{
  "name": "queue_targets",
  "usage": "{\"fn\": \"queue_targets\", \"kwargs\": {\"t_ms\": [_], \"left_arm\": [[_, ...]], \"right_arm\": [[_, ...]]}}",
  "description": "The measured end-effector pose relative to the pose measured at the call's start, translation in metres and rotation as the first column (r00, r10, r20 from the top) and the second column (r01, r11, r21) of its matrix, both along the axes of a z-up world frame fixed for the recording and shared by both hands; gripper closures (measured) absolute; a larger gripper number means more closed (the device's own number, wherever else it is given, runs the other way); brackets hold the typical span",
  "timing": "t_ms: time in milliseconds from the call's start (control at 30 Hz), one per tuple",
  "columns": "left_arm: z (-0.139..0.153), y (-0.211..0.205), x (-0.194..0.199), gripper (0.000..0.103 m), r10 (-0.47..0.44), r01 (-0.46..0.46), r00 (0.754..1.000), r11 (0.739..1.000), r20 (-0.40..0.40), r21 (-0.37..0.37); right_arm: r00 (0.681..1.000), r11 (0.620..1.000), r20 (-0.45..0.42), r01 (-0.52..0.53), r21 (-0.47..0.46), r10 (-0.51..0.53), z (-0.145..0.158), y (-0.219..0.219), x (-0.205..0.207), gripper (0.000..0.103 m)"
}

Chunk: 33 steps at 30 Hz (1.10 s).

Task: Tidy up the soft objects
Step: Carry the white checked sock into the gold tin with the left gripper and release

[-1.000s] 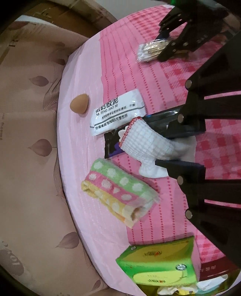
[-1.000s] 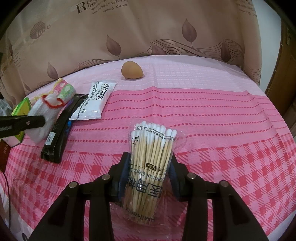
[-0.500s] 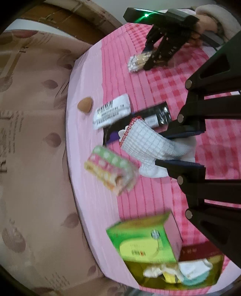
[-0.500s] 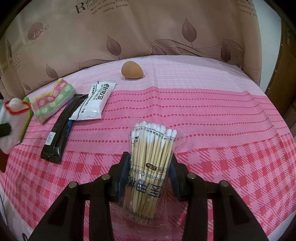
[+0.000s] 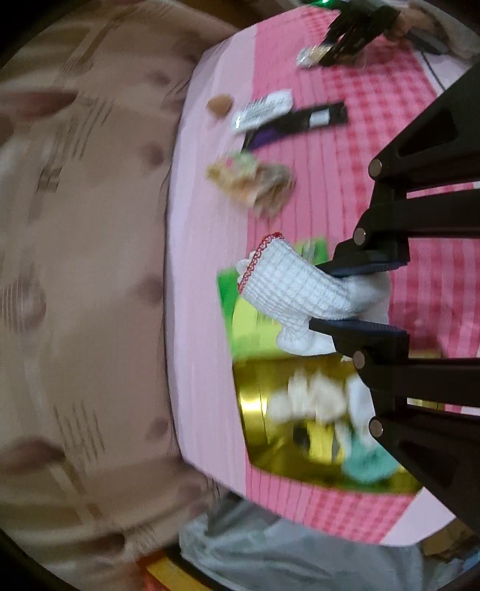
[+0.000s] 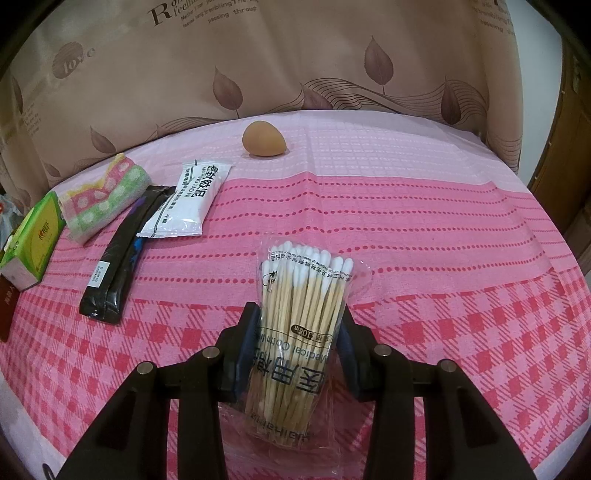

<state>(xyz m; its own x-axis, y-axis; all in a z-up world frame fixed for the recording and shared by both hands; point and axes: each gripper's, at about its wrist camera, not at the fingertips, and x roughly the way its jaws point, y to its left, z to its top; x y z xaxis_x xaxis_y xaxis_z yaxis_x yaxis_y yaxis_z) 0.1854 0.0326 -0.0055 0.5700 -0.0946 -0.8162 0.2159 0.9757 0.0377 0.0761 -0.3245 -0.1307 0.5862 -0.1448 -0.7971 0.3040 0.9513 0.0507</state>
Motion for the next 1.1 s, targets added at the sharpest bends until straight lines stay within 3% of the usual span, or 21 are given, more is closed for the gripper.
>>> {"fn": "queue_targets", "kwargs": {"t_ms": [233,433,733,1100], "left_arm": [[-0.002,0.081,0.033,0.082,0.174,-0.174,0.985,0.984,0.003,0.03],[-0.02,0.121,0.061,0.082,0.253,-0.252,0.966,0.967,-0.049,0.027],[-0.055,0.134,0.089,0.081,0.301,-0.296,0.948,0.953,-0.106,0.062],[-0.064,0.134,0.101,0.071,0.313,-0.306,0.943,0.949,-0.111,0.076]], "right_arm": [[1.0,1.0,-0.004,-0.002,-0.008,0.002,-0.001,-0.001,0.001,0.064],[1.0,1.0,-0.006,-0.004,-0.012,0.004,-0.001,-0.001,0.001,0.064],[1.0,1.0,-0.006,-0.005,-0.013,0.005,0.0,0.0,0.001,0.063],[1.0,1.0,-0.009,-0.007,-0.02,0.006,-0.001,0.001,0.002,0.063]]}}
